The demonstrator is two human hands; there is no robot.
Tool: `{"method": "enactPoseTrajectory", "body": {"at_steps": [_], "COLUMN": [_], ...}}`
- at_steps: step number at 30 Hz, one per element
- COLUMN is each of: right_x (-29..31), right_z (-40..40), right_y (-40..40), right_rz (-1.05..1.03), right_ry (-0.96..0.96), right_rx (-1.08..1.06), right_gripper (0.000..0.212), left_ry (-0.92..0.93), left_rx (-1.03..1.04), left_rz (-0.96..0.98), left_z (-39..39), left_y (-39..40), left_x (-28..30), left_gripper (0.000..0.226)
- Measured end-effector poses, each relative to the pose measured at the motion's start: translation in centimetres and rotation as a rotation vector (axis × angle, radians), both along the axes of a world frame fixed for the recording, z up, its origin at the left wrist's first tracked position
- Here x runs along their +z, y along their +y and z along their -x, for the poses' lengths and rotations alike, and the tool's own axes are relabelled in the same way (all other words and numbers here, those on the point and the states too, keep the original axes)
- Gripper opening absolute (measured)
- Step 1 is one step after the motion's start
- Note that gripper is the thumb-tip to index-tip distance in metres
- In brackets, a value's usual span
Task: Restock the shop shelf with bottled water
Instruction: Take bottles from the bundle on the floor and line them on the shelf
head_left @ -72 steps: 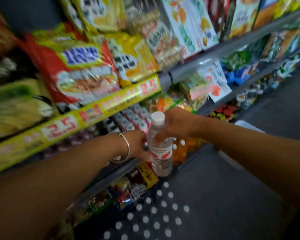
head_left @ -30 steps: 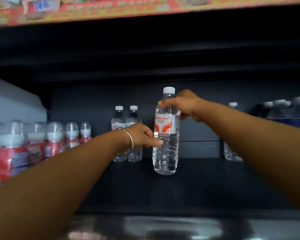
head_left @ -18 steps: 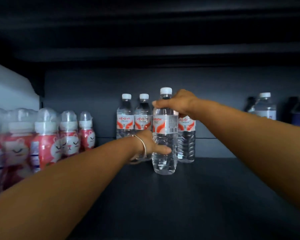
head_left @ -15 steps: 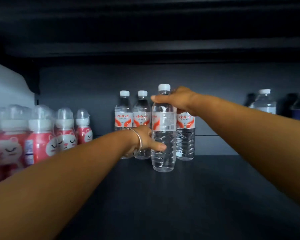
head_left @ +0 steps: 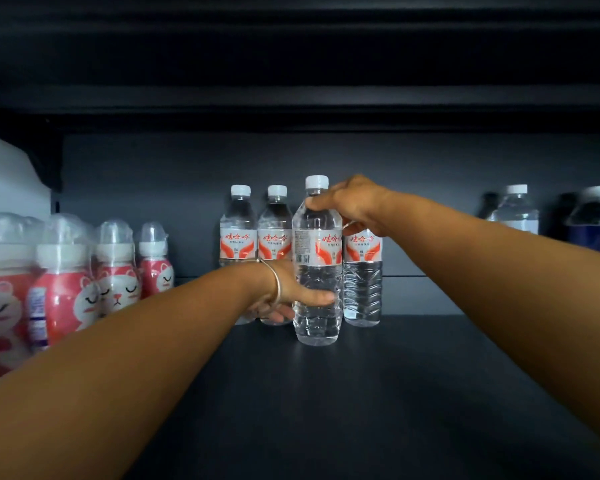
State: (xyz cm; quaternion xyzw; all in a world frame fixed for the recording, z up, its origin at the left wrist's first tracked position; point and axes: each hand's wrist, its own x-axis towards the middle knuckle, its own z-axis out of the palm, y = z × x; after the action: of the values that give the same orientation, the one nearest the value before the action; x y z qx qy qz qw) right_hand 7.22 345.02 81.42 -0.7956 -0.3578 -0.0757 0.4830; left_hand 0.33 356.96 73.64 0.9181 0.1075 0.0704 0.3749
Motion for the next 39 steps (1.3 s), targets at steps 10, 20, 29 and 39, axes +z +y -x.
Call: {"method": "enactPoseTrajectory", "body": {"at_steps": [10,20,29,39], "right_x": [-0.8,-2.0,-2.4,-2.6], "right_z": [0.7,0.2,-1.8,-2.4], "right_y": [-1.8,0.3,1.7,2.4], "right_rz": [0.323,0.267,0.268,0.21], "right_ry": [0.133,0.142,0.086,-0.007], "right_rx": [0.021,-0.031,-0.162,-0.131], "right_gripper": [0.042,0.046,0.017,0.083], "left_ry": [-0.122,-0.114,-0.041,-0.059], "left_rx": [0.056,0.173,0.06,0.021], "left_rz": [-0.072,-0.3,-0.197,-0.553], "left_z": [-0.2,-2.3,-3.4,-3.9], "left_y": [-0.3,1.0,0.9,1.1], "left_x": [0.4,-0.5,-1.5,-1.9], "left_gripper": [0.024,0.027,0.024,0.011]}}
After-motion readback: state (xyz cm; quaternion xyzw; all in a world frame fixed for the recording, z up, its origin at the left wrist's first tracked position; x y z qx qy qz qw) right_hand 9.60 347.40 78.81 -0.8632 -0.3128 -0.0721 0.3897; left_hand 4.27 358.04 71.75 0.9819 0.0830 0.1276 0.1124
